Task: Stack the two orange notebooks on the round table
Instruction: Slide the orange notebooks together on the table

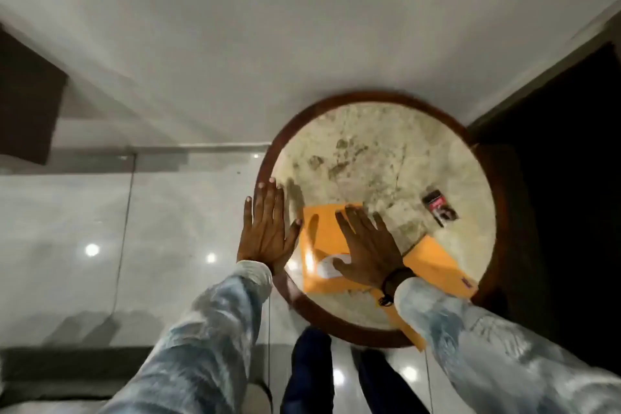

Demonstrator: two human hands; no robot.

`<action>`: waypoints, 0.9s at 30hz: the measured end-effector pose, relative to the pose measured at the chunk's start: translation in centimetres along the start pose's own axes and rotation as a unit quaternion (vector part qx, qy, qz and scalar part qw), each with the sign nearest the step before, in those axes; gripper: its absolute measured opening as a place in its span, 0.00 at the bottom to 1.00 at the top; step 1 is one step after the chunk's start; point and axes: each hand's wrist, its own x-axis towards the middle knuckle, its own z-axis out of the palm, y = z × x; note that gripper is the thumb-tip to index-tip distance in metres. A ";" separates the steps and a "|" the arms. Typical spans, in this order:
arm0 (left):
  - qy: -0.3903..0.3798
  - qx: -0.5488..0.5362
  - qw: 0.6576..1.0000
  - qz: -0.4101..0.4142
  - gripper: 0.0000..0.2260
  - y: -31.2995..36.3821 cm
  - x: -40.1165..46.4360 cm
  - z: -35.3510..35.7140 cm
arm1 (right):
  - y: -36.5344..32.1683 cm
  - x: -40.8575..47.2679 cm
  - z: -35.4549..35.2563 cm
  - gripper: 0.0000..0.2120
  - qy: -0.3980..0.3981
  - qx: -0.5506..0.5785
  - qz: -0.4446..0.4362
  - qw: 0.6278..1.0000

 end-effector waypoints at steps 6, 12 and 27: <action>0.038 -0.011 0.999 -0.011 0.32 -0.7 2.2 6.3 | 2.7 4.3 3.1 0.46 0.029 -0.010 -0.008 0.999; 0.053 -0.017 0.998 -0.001 0.31 0.2 2.8 8.1 | 5.5 9.6 0.2 0.49 0.040 -0.004 0.010 0.999; 0.028 -0.017 0.999 -0.020 0.31 1.6 1.9 9.5 | 6.2 4.7 0.0 0.47 0.135 0.051 0.065 0.987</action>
